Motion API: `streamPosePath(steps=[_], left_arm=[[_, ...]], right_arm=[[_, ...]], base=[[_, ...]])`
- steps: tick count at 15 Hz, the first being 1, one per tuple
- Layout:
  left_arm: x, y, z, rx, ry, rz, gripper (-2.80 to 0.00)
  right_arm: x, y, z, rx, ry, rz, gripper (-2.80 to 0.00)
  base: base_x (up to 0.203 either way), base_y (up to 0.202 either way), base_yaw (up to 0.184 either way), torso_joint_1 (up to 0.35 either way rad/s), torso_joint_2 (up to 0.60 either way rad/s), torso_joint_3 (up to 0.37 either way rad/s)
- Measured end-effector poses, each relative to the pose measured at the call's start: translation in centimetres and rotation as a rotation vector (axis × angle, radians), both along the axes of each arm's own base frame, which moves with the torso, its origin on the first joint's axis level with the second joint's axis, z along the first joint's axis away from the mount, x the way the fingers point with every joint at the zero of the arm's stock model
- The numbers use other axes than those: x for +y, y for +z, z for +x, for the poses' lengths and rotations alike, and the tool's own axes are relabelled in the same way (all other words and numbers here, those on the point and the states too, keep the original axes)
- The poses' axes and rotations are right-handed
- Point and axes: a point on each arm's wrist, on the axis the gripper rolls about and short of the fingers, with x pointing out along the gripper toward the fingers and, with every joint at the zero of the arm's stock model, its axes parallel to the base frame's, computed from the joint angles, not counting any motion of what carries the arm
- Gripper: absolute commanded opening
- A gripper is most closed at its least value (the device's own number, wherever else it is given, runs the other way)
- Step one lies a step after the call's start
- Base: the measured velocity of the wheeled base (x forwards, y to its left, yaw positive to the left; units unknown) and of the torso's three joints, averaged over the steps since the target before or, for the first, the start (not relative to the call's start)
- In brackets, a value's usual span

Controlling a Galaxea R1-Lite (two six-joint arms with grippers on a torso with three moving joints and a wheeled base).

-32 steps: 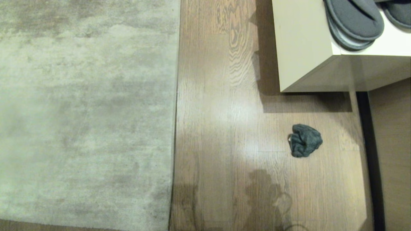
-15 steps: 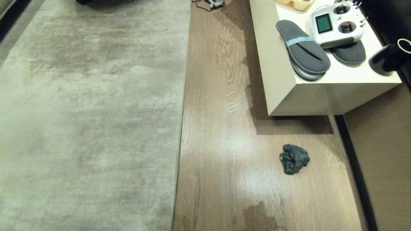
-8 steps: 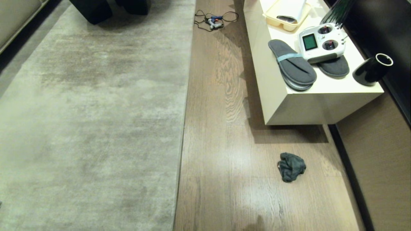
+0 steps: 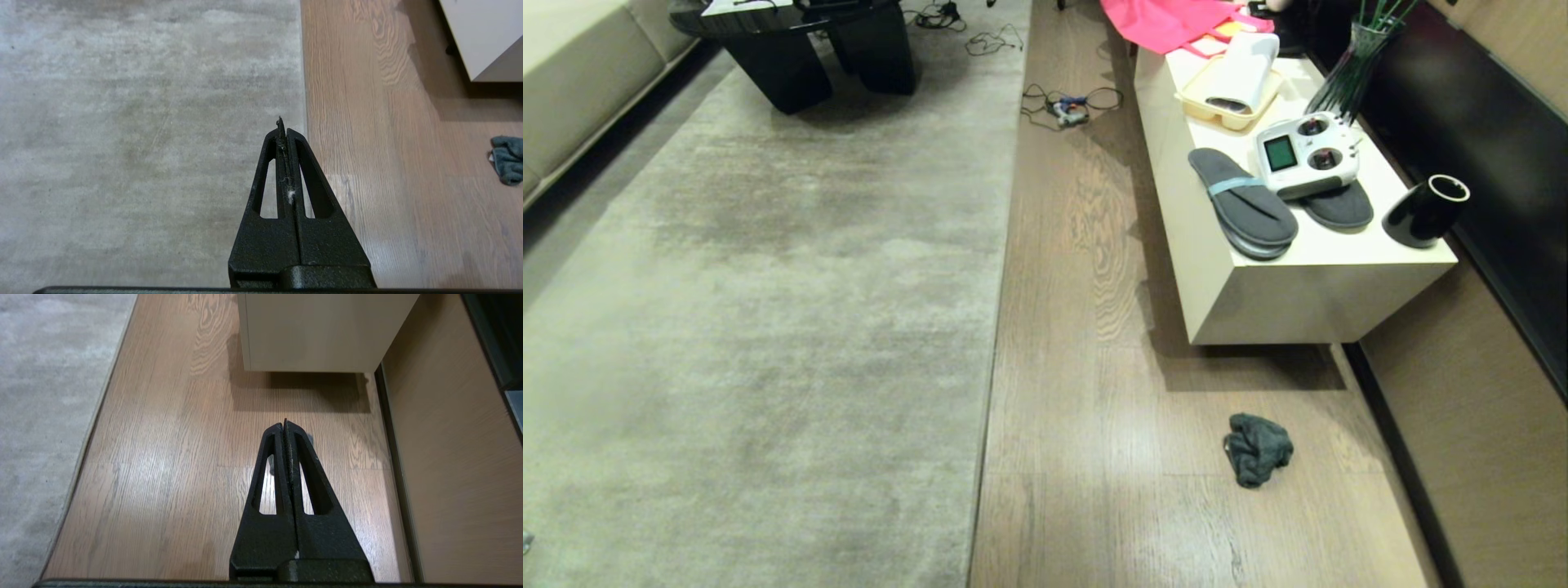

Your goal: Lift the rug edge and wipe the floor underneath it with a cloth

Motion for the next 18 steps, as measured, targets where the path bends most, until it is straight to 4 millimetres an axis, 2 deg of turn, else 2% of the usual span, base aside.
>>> streamPosePath(steps=[18], left_arm=[[0.00,0.00,0.00,0.000,0.000,-0.002,-2.80]], right_arm=[[0.00,0.00,0.00,0.000,0.000,0.000,-2.80]], base=[[0.000,0.000,0.000,0.001,0.00,0.200]])
